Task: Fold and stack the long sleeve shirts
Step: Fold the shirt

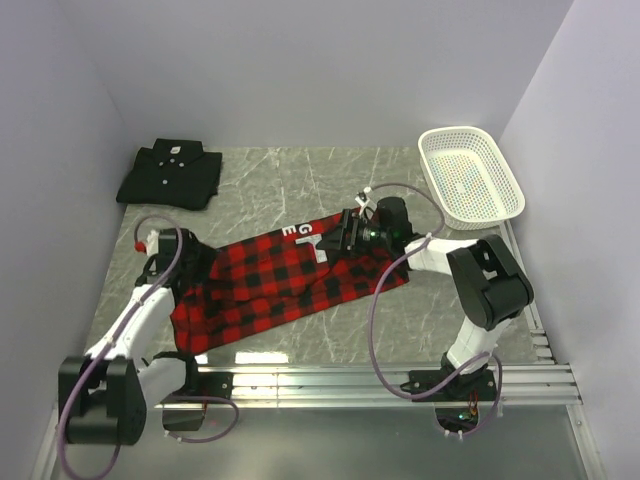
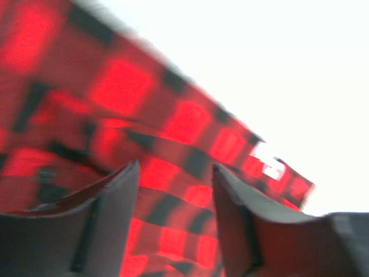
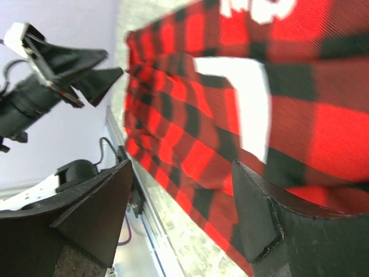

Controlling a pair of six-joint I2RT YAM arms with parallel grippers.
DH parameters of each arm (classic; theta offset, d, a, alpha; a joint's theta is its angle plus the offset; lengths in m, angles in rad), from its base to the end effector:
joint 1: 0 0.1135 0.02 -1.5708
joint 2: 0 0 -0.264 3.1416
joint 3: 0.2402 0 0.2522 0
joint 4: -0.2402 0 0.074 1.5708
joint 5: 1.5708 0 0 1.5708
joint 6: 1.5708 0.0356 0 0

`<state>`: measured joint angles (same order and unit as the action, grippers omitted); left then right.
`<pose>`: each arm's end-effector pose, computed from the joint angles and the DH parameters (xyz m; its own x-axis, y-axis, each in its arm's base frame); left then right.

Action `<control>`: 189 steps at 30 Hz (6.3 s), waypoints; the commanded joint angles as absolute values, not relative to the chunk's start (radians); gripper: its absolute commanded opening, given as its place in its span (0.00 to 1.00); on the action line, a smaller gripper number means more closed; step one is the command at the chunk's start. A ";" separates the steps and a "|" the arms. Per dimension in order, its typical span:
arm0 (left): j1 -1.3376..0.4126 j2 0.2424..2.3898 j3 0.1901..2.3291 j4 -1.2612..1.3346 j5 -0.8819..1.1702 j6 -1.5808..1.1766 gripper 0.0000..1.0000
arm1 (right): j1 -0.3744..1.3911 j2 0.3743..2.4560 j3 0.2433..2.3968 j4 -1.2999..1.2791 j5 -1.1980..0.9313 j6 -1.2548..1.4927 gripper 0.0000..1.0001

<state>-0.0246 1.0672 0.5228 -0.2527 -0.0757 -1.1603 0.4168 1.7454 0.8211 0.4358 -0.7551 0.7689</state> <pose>0.2097 -0.0025 0.1909 -0.2594 -0.9082 -0.3285 -0.6670 0.4145 -0.6191 0.3097 0.1638 0.1672 -0.8982 0.1561 -0.4110 -0.3112 0.4346 0.8452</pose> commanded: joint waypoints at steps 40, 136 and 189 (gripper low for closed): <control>-0.561 1.632 0.859 -0.153 0.376 -0.983 0.13 | 0.176 1.954 0.948 0.555 -0.491 0.804 0.75; -0.252 1.989 1.486 -0.295 0.206 -0.469 0.87 | 0.227 1.698 0.857 0.127 -0.204 0.959 0.61; -0.144 2.053 1.389 -0.198 0.149 -0.882 0.60 | 0.222 2.251 1.856 -0.364 -0.284 0.482 0.50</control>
